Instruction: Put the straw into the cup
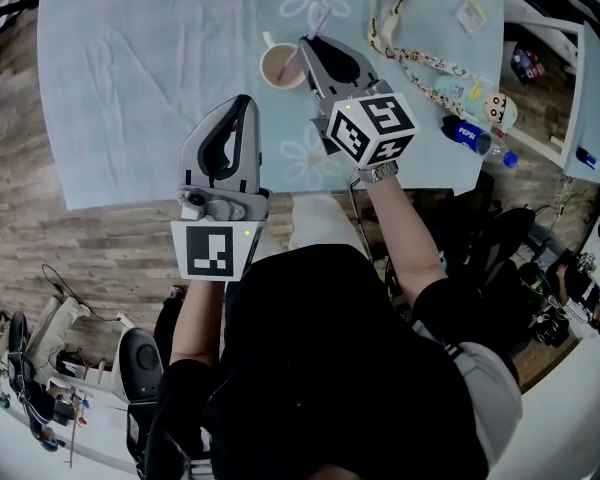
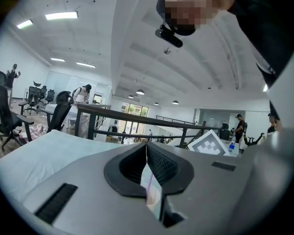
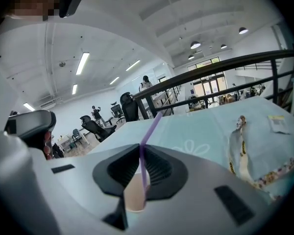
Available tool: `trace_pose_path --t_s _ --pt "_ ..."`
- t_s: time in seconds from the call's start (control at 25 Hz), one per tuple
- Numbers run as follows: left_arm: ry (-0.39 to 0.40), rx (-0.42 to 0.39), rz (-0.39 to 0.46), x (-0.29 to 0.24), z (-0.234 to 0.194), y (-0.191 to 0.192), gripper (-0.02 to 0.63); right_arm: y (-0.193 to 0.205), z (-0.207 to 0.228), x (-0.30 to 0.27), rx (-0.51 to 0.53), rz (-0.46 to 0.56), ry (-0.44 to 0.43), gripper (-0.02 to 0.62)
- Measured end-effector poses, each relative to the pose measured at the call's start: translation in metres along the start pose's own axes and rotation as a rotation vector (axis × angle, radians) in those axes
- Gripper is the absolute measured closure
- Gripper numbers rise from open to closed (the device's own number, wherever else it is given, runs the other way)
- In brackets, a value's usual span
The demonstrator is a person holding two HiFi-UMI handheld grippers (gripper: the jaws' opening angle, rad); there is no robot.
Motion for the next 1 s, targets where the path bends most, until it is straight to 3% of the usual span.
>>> trace_pose_path --t_s 0.6,1.0 --pt "-0.021 0.003 0.004 0.001 0.001 0.002 0.591 0.005 0.015 -0.016 -0.012 -0.049 0.021 0.553" --pt "-0.015 -0.001 0.004 0.01 -0.001 0.001 0.591 0.013 0.015 -0.017 0.012 -0.098 0.048 0.471"
Point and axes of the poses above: the fingertips, and each gripper's own axes: x backward along the fingers, z to its right, y out of its underside, the point moved 9 cm from there along x, backward along the fingers, and after that the axes turned 9 degrees about z, right-handed, at the moved point
